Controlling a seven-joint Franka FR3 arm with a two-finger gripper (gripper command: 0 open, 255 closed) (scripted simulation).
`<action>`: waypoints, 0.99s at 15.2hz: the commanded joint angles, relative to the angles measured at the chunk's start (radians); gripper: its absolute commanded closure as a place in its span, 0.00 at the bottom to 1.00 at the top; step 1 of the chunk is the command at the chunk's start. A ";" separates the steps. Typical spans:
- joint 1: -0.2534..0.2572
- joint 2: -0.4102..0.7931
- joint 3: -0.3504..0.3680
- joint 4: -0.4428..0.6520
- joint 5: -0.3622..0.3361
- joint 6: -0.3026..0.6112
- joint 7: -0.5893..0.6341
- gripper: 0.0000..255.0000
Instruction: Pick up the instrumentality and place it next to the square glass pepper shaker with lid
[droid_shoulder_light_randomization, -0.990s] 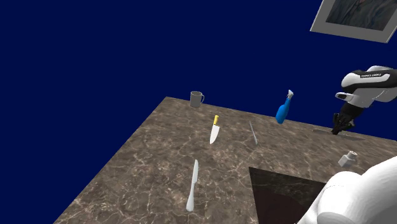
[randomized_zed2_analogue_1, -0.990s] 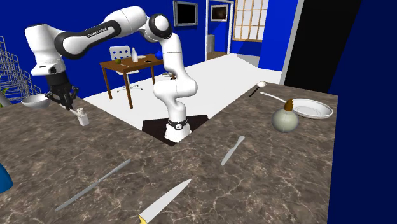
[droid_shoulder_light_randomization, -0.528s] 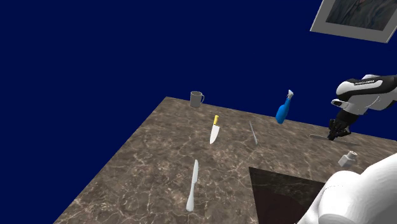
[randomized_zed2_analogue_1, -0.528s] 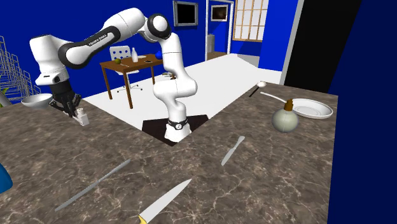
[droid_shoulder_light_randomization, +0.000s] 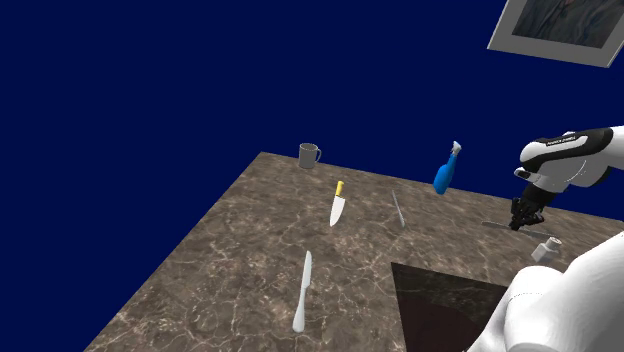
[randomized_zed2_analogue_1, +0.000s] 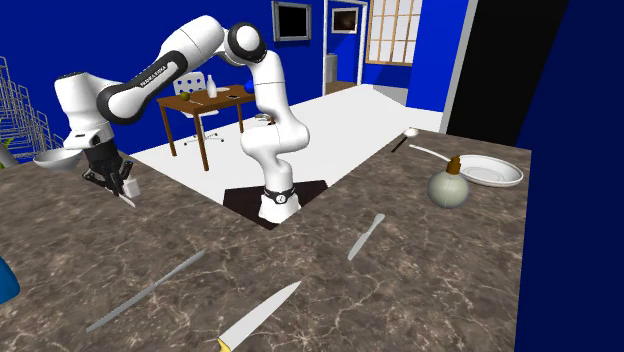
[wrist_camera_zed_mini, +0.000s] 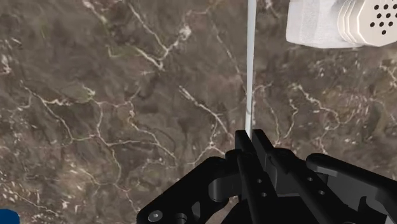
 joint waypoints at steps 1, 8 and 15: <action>0.043 0.012 -0.049 -0.013 0.008 0.027 -0.006 1.00; 0.174 0.007 -0.190 -0.046 -0.008 0.092 0.001 1.00; 0.174 0.007 -0.189 -0.046 -0.008 0.092 0.001 0.00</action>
